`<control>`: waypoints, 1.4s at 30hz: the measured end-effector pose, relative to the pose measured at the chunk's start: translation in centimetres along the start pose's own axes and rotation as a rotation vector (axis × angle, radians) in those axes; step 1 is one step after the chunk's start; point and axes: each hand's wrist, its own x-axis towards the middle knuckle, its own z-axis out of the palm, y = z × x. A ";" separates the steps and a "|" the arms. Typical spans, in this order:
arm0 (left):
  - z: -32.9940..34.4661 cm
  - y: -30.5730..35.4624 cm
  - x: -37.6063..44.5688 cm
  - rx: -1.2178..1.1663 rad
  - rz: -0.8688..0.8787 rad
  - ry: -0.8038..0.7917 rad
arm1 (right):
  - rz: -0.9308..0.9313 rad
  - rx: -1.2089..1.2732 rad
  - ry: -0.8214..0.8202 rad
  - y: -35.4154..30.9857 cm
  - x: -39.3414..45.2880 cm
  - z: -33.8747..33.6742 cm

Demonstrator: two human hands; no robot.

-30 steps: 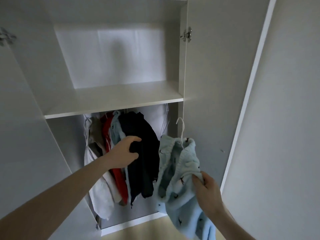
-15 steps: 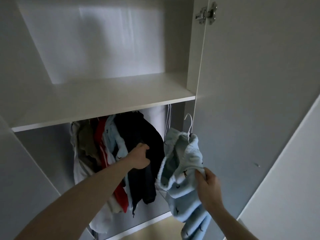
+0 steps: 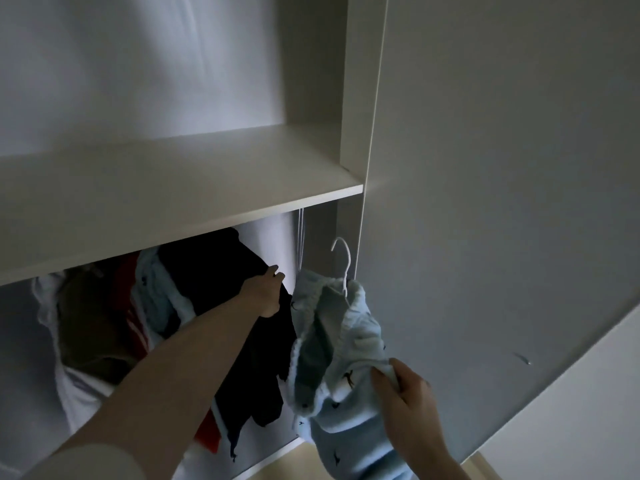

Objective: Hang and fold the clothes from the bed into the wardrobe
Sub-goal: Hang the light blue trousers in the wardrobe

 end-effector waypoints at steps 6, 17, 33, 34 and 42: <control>2.0 -1.5 4.1 0.146 -0.008 0.000 | -0.034 -0.042 -0.074 -0.8 2.0 -0.4; 5.2 -8.9 -0.1 0.334 0.073 -0.057 | 0.032 -0.066 -0.087 -2.6 5.6 7.5; 5.1 -10.5 -1.8 0.318 0.080 0.035 | 0.043 -0.106 -0.029 -5.7 16.3 19.6; 5.2 -10.5 -1.8 0.310 0.078 0.037 | 0.028 -0.116 -0.030 -5.9 16.9 20.1; 5.6 -9.8 -0.6 0.308 0.055 0.017 | -0.066 -0.200 -0.042 -7.7 21.7 23.6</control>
